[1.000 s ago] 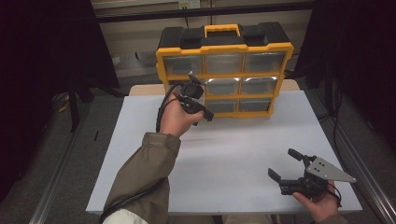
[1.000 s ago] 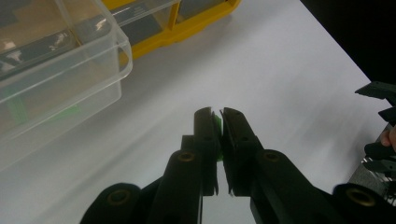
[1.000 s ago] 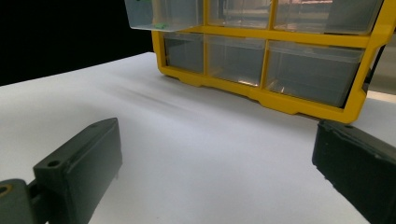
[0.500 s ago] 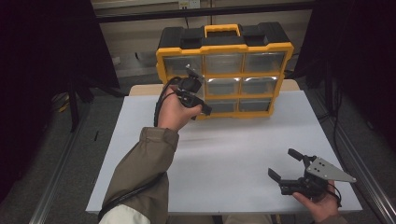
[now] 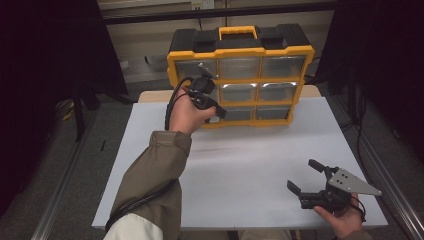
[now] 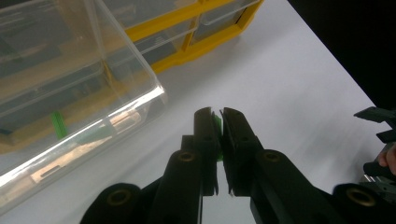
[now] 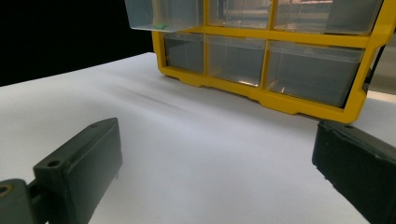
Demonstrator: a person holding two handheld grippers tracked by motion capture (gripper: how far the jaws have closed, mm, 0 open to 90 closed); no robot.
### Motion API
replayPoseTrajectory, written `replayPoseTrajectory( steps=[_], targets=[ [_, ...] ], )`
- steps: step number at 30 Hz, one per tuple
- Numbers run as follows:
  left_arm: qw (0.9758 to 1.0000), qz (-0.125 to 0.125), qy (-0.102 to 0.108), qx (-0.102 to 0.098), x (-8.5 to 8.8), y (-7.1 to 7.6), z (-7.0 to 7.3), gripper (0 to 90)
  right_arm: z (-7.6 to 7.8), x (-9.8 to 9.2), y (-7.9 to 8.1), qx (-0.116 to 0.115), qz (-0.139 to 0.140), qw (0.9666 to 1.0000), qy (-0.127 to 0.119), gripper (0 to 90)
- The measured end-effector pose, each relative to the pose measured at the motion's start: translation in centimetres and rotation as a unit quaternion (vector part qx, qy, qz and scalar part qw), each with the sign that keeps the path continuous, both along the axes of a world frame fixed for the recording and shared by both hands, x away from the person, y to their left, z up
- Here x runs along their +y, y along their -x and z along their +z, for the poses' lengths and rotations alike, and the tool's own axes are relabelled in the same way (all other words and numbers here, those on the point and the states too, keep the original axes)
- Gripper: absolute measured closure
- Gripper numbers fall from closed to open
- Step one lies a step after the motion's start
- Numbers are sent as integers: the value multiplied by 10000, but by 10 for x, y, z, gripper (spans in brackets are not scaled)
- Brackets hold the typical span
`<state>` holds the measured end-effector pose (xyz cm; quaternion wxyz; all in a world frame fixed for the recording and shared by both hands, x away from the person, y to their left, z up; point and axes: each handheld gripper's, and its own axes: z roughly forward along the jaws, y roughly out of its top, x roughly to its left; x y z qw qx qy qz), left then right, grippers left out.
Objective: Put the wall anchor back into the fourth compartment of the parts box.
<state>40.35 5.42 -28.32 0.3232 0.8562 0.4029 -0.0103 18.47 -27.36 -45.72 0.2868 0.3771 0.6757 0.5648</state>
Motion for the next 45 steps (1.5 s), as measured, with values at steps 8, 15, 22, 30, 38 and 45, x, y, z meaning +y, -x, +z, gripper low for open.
replayPoseTrajectory(
  steps=[8, 15, 22, 30, 38, 45],
  targets=[
    [9999, 106, 32, -62, 1, -2, 8, 850, 0, 0, 0, -19, -15, 10000, -2, 15],
    [9998, 157, 40, -95, 3, -5, 14, 850, 0, -1, 0, -33, -6, 10000, 5, 15],
    [9996, 259, 30, -124, 6, -6, 20, 850, 0, 0, 0, -29, -16, 10000, 8, 15],
    [9991, 375, 42, -197, 10, -6, 28, 850, 0, 0, 0, -39, -6, 10000, 15, 15],
    [9988, 419, 24, -235, 14, -9, 33, 850, 0, 0, 0, -26, -5, 10000, 9, 15],
    [9981, 555, 46, -255, 18, -13, 32, 850, 0, 0, 0, -34, 1, 10000, 7, 15]
  ],
)
